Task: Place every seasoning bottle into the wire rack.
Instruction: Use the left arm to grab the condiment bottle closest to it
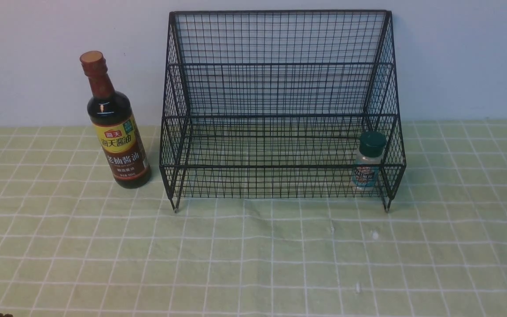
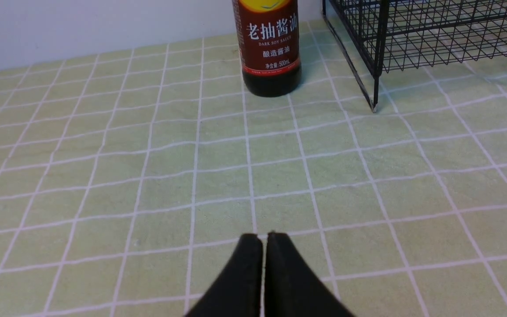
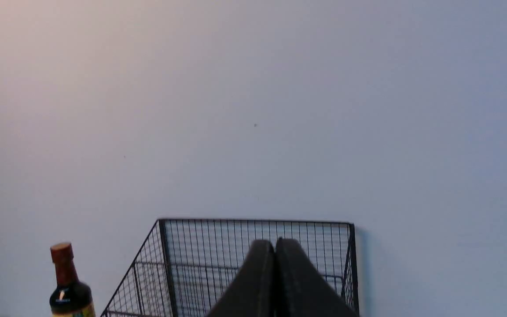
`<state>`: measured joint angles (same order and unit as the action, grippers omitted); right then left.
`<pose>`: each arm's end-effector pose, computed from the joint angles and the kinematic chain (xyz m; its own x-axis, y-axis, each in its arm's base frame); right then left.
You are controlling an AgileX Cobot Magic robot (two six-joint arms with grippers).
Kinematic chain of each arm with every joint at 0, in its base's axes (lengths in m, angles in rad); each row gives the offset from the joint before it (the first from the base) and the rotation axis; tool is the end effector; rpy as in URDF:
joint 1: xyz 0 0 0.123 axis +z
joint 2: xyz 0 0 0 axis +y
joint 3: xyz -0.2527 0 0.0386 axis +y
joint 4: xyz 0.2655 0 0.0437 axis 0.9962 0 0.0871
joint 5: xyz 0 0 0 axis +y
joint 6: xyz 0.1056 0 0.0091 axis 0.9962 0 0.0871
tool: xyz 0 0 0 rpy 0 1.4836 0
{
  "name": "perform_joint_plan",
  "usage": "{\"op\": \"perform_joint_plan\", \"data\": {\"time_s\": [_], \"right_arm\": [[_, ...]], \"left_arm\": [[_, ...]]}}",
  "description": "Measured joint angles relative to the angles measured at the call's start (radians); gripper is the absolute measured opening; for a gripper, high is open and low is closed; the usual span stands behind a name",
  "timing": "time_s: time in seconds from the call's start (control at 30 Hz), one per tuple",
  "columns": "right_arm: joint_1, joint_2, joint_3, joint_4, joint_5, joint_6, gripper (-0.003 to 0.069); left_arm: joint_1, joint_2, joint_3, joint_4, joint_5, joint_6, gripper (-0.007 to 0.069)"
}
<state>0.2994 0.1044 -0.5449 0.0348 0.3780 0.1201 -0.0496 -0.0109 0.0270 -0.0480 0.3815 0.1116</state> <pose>0.0751 0.0246 0.3562 0.0944 0.1881 -0.9776 -0.3252 0.9340 0.1483 0.1137 -0.0075 0.1658 -0.2995 0.0819 -0.9506 0.0868 0.9945 0.0584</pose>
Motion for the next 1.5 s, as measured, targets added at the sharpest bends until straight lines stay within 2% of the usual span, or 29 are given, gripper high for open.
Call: {"op": "perform_joint_plan", "data": {"time_s": [0.1,0.23,0.47,0.63,0.7,0.83,0.93,1.07,1.5], "right_arm": [[0.000,-0.098,0.111,0.001,-0.075,0.001,-0.0014],[0.000,-0.118,0.178,0.004,-0.092,0.002,-0.0015],[0.000,-0.118,0.192,-0.016,-0.045,0.002,-0.0015],[-0.003,-0.118,0.198,-0.098,0.023,0.002,-0.0015],[-0.014,-0.118,0.208,-0.115,0.024,0.002,-0.0015],[-0.166,-0.118,0.301,-0.162,0.026,0.003,-0.0015],[-0.214,-0.118,0.396,-0.169,0.029,0.003,-0.0015],[-0.222,-0.118,0.542,-0.172,0.041,0.003,-0.0015],[-0.222,-0.117,0.564,-0.176,0.014,0.003,-0.0015]], "left_arm": [[0.000,0.000,0.000,0.000,0.000,0.000,-0.0006],[0.000,-0.001,0.000,0.000,0.000,0.000,-0.0006],[0.000,-0.001,0.000,0.000,0.000,0.000,-0.0006],[0.000,-0.001,0.000,0.000,0.000,0.000,-0.0006],[0.000,-0.001,0.000,0.000,0.000,0.000,-0.0006],[0.000,-0.001,0.000,0.000,0.000,0.000,-0.0006],[0.000,-0.001,0.000,0.000,0.000,0.000,-0.0006],[0.000,-0.001,0.000,0.000,0.000,0.000,-0.0006],[0.000,-0.001,0.000,0.000,0.000,0.000,-0.0006]]}}
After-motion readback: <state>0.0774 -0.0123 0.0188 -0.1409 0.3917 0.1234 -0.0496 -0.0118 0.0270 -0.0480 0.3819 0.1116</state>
